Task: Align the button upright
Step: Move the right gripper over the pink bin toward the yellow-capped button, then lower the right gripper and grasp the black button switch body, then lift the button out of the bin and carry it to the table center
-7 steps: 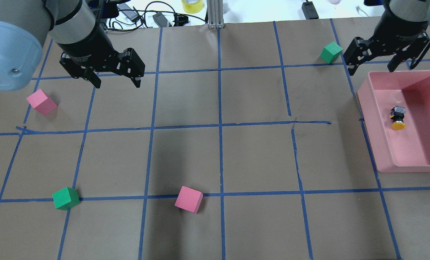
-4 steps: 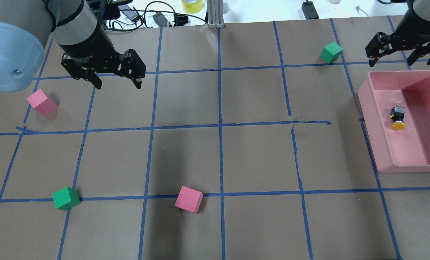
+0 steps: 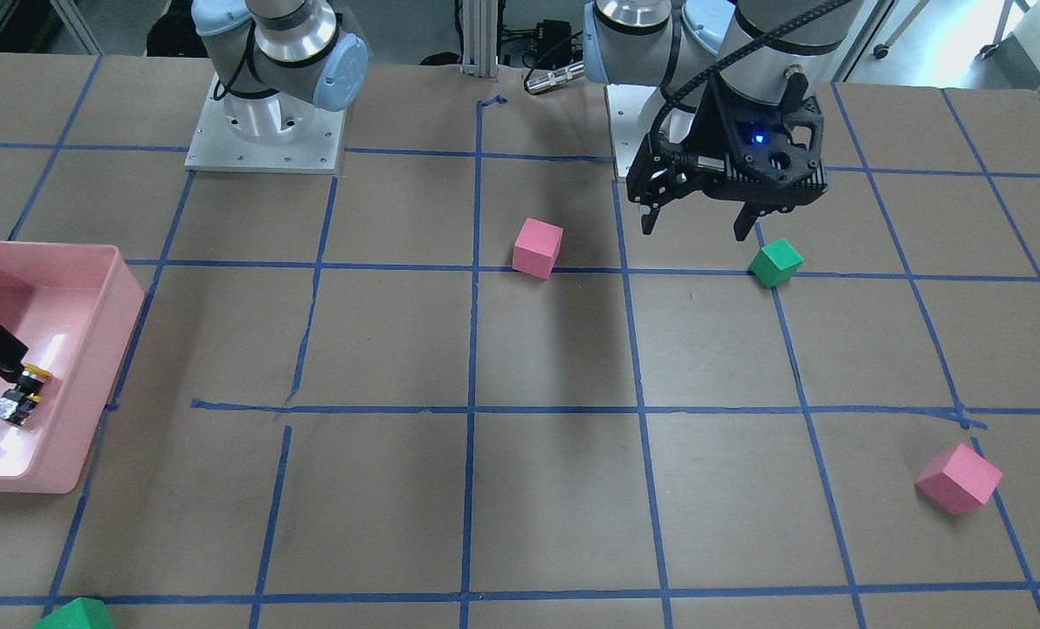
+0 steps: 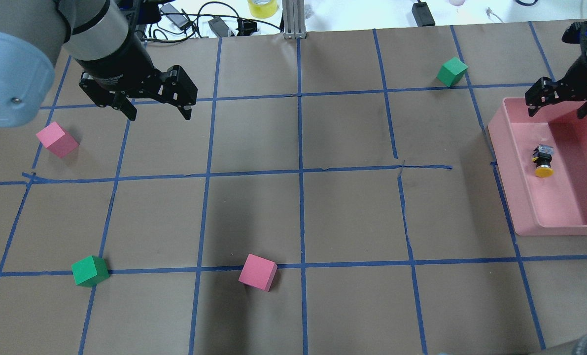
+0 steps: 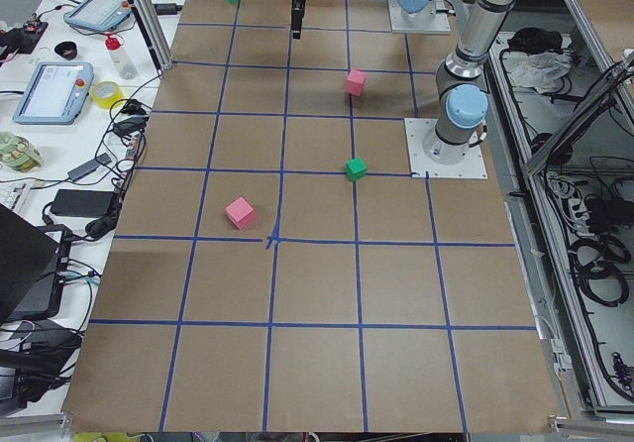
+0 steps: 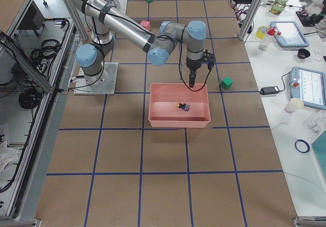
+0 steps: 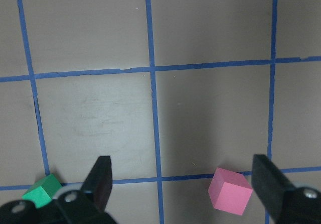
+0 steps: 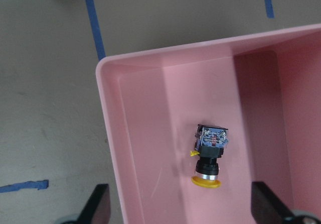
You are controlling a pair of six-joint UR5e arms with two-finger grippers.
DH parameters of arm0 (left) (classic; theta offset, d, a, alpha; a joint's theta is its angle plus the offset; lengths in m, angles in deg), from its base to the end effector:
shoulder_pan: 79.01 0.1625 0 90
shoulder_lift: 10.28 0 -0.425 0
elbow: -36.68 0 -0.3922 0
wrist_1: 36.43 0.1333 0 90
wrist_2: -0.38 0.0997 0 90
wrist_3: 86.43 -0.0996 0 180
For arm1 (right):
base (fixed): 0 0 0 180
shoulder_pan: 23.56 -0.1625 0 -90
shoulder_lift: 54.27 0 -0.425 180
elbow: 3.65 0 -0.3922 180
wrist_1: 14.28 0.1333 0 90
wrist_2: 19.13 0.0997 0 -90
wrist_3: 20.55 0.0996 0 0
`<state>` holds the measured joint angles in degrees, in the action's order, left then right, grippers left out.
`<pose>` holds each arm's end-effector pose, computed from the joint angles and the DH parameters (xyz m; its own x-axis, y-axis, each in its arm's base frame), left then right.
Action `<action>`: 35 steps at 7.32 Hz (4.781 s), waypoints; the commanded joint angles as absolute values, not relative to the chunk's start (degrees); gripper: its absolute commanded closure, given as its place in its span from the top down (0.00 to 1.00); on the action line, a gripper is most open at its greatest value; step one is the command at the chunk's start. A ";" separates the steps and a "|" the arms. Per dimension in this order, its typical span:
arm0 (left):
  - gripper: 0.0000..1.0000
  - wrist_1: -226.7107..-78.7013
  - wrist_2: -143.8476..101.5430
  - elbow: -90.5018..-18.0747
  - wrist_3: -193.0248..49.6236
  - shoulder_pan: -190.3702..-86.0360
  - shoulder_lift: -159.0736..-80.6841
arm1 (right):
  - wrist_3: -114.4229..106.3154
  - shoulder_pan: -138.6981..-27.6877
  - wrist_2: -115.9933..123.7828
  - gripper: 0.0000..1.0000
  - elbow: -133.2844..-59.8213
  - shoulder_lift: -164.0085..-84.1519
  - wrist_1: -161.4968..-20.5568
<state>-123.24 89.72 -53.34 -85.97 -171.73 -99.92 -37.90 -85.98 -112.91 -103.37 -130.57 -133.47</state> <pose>-0.1578 -0.4882 0.4966 -0.9991 0.0402 0.0120 0.0393 0.9973 -0.0615 -0.1514 -0.5637 0.3307 -0.9786 0.1836 0.0926 0.1769 0.9813 -0.0764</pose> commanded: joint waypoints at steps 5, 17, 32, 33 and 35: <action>1.00 -123.17 89.85 -53.67 -85.56 -171.56 -100.46 | -42.15 -82.64 -118.62 1.00 -107.27 -126.36 -134.16; 1.00 -115.52 89.06 -53.58 -86.17 -170.94 -101.16 | -49.12 -79.55 -112.02 0.44 -107.97 -118.87 -140.23; 1.00 -116.75 89.33 -53.67 -85.38 -170.94 -100.29 | -23.57 -105.06 -111.59 0.00 -94.00 -126.35 -124.40; 1.00 -117.19 89.41 -53.67 -85.38 -170.94 -100.20 | -17.28 -110.69 -111.50 0.00 -94.00 -125.39 -125.80; 1.00 -117.11 89.59 -53.67 -85.38 -170.94 -100.20 | -13.46 -119.06 -111.50 0.00 -93.91 -120.40 -131.93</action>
<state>-117.06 89.48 -53.67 -85.38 -170.94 -100.22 -16.97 -113.35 -111.52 -93.95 -123.48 -128.26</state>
